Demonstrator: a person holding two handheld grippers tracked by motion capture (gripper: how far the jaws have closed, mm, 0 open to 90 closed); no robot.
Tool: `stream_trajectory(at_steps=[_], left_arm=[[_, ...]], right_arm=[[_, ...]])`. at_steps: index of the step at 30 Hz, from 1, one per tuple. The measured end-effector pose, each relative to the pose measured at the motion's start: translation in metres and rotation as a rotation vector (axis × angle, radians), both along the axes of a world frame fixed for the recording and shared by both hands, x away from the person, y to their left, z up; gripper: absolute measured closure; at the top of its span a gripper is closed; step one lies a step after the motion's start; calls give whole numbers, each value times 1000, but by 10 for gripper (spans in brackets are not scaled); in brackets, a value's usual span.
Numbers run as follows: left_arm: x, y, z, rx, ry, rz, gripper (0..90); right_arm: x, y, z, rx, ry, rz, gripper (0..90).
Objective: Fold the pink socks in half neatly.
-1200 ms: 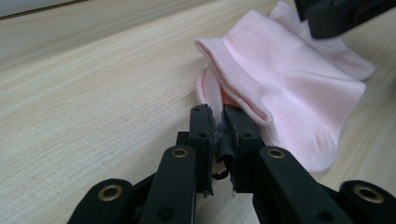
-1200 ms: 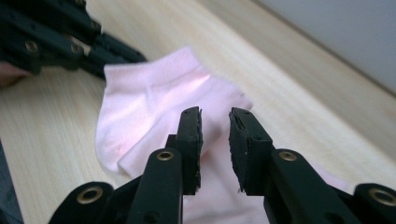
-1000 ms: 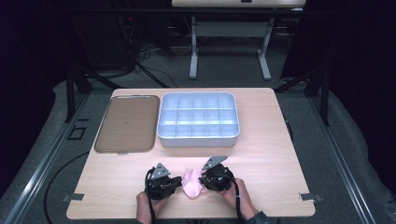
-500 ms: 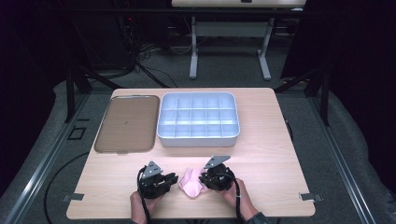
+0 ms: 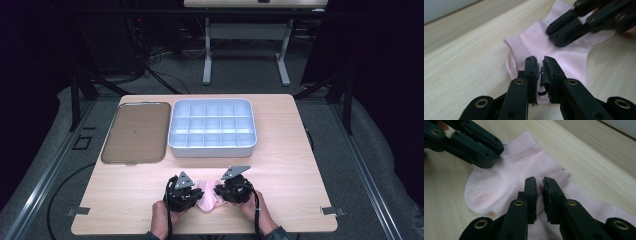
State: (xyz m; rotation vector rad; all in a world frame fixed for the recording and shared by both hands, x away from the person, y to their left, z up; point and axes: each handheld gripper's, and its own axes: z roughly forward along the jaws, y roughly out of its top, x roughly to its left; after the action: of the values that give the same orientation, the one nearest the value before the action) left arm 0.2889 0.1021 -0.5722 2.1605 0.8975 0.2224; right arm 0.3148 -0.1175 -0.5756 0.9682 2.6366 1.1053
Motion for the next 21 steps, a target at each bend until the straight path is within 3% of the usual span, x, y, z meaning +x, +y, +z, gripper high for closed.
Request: stream_trajectory(at_steps=[2, 8, 12, 15, 19, 21], left_arm=[[0, 6, -5, -35, 4, -2, 824], [-1, 12, -9, -54, -28, -14, 854], [-2, 18, -16, -115, -45, -21, 872], [-3, 17, -16, -107, -58, -21, 877], [-4, 17, -17, -109, -60, -19, 884], [-3, 17, -16, -109, -58, -18, 888]], right_arm=[[1, -1, 0, 0, 3, 6, 813], [5, -4, 0, 14, 18, 16, 827], [7, -5, -1, 21, 27, 35, 829], [10, -6, 0, 30, 48, 38, 823], [12, -10, -1, 75, 77, 51, 728], [10, -13, 2, 34, 55, -2, 674]])
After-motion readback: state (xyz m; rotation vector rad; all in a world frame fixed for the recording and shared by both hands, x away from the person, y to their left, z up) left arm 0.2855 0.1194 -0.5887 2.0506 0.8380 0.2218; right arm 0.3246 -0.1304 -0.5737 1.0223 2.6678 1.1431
